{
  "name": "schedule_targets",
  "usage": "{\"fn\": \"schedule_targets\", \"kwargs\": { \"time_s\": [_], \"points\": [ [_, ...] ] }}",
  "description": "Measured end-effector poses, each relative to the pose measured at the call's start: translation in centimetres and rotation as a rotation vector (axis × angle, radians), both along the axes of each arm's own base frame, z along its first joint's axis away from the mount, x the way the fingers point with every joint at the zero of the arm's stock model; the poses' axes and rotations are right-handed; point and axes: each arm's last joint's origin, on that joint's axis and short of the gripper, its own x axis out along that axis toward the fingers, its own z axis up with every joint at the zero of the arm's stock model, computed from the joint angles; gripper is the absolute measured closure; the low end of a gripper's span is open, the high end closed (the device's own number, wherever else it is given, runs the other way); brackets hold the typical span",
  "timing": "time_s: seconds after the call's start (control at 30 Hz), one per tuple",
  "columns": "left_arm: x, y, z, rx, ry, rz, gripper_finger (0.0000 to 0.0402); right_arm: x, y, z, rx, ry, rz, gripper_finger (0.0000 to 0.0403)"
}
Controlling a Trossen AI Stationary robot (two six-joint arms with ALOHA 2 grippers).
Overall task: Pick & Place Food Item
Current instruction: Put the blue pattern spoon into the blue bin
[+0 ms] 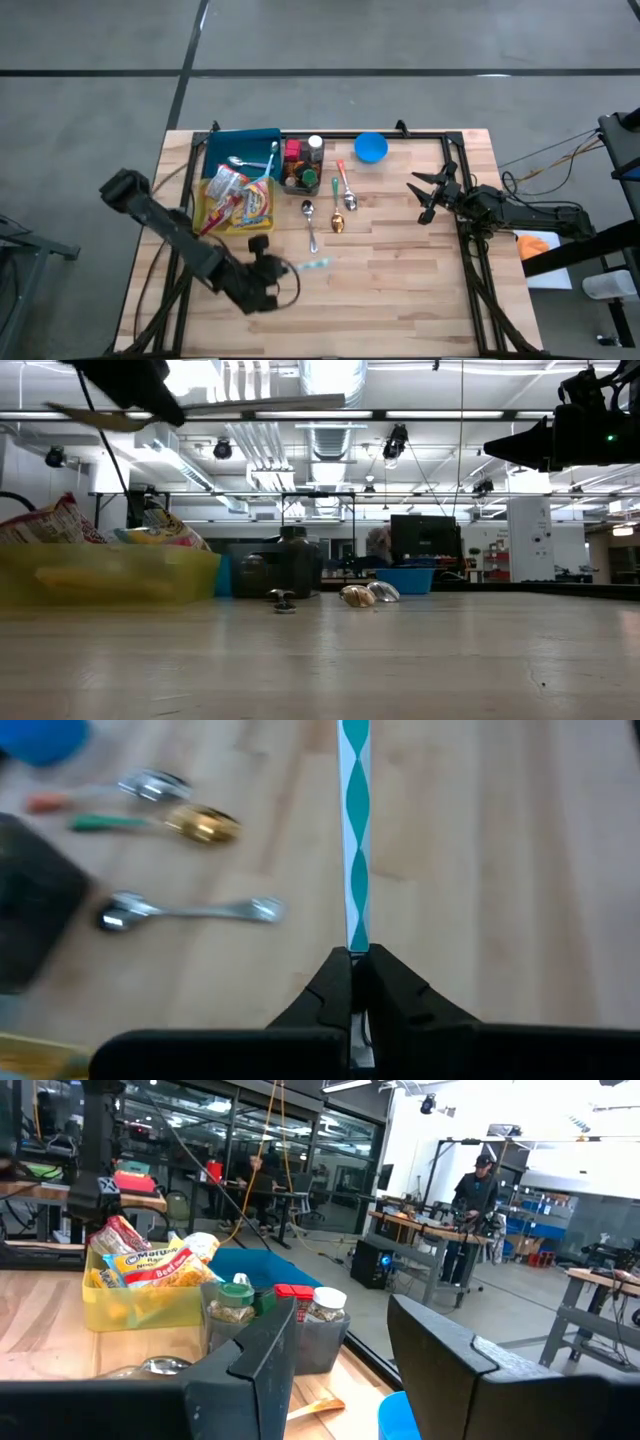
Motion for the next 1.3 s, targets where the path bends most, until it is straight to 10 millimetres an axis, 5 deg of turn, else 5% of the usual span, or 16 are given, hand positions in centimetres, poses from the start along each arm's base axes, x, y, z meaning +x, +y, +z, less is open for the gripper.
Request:
{"fn": "schedule_targets", "kwargs": {
  "time_s": [0.4, 1.0, 1.3],
  "points": [
    [0.7, 10.8, 4.8, 0.027, -0.015, 0.181, 0.0394, 0.0, 0.0, 0.0, 0.0, 0.0, 0.0, 0.0246],
    [-1.7, 17.6, 6.0, 0.041, 0.015, 0.57, 0.0394, 0.0, 0.0, 0.0, 0.0, 0.001, 0.0, 0.0246],
    [-2.9, 24.1, 5.9, 0.034, 0.093, 0.769, 0.0394, 0.0, 0.0, 0.0, 0.0, 0.0, 0.0, 0.0246]
  ]
}}
